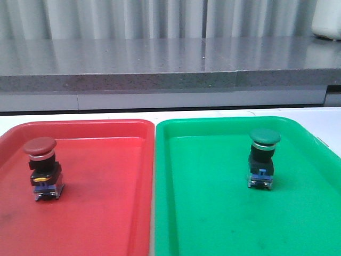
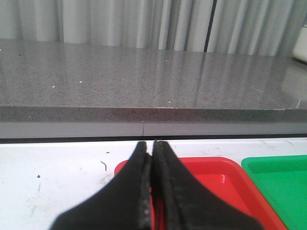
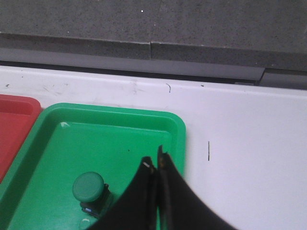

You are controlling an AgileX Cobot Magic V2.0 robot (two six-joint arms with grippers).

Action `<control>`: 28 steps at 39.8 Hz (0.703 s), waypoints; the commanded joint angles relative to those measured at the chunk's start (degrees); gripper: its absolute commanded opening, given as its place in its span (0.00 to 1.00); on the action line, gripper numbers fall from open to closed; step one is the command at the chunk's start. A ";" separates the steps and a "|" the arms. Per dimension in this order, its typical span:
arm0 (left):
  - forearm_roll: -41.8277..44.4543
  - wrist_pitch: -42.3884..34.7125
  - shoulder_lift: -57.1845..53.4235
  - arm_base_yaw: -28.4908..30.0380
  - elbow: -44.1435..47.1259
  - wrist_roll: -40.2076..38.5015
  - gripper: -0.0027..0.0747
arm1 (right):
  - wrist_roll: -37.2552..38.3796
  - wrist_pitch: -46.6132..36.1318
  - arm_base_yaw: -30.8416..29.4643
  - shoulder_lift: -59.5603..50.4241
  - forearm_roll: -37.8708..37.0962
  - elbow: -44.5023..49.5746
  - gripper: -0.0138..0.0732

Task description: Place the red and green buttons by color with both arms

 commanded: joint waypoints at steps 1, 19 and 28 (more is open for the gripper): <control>-0.42 -4.55 0.62 0.23 -1.59 -0.68 0.01 | -0.66 -6.85 -0.33 -6.97 -2.18 3.99 0.02; -0.42 -4.55 0.62 0.23 -1.59 -0.68 0.01 | -0.66 -8.88 -0.33 -24.82 -3.36 15.21 0.02; -0.42 -4.55 0.62 0.23 -1.59 -0.68 0.01 | -0.66 -8.88 -0.33 -24.82 -3.36 15.21 0.02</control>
